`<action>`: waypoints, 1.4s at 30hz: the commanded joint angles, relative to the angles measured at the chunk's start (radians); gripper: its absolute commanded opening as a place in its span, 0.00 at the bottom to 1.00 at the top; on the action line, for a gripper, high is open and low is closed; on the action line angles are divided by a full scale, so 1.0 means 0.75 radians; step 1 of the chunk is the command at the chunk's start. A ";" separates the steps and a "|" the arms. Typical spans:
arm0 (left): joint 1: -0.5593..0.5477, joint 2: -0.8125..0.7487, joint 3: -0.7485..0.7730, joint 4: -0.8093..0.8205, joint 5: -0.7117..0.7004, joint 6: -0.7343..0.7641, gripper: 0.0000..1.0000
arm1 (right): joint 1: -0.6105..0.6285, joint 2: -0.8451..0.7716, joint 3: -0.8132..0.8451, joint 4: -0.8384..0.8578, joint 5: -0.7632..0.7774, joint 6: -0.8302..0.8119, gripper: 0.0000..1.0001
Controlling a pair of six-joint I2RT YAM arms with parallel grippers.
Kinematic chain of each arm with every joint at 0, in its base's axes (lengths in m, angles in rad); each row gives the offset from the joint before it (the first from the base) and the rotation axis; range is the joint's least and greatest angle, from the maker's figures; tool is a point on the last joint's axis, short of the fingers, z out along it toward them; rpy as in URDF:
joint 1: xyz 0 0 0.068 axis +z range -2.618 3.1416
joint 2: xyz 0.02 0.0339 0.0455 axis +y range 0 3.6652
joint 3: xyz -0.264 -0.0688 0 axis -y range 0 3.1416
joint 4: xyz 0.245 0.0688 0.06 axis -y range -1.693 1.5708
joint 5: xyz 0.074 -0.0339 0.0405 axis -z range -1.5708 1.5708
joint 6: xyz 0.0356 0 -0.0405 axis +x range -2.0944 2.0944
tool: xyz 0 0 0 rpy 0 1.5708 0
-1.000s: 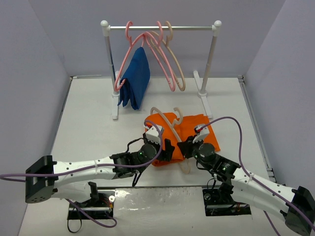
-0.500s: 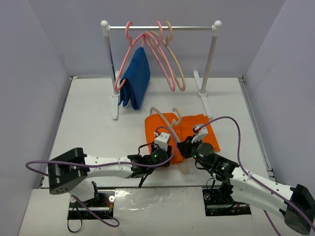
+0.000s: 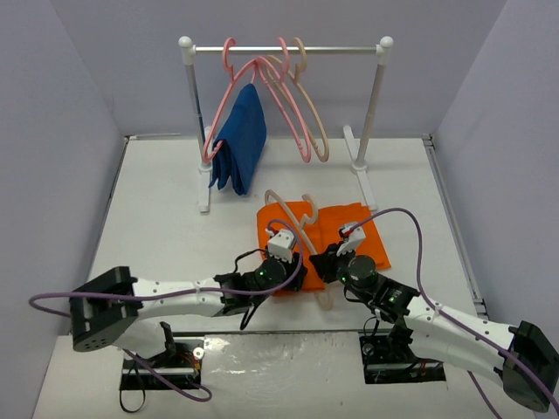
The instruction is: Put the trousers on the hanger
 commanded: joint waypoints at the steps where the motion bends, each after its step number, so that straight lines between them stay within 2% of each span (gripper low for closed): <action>1: 0.181 -0.248 -0.027 -0.008 0.148 0.196 0.56 | 0.014 0.011 0.014 0.109 -0.008 -0.003 0.00; 5: 0.391 -0.334 -0.016 -0.014 0.434 0.452 0.75 | 0.012 0.011 0.025 0.094 -0.023 -0.015 0.00; 7: 0.436 -0.315 0.033 -0.032 0.502 0.538 0.79 | 0.013 0.011 0.033 0.088 -0.029 -0.018 0.00; 12: 0.482 -0.227 0.165 -0.014 0.692 0.821 0.81 | 0.014 0.017 0.064 0.070 -0.044 -0.027 0.00; 18: 0.508 -0.120 0.245 0.041 0.866 1.026 0.81 | 0.014 0.033 0.082 0.070 -0.082 -0.031 0.00; 26: 0.585 0.026 0.292 0.157 1.065 1.011 0.81 | 0.014 0.043 0.099 0.069 -0.099 -0.038 0.00; 42: 0.627 0.123 0.309 0.415 1.181 0.806 0.80 | 0.014 0.043 0.102 0.063 -0.096 -0.038 0.00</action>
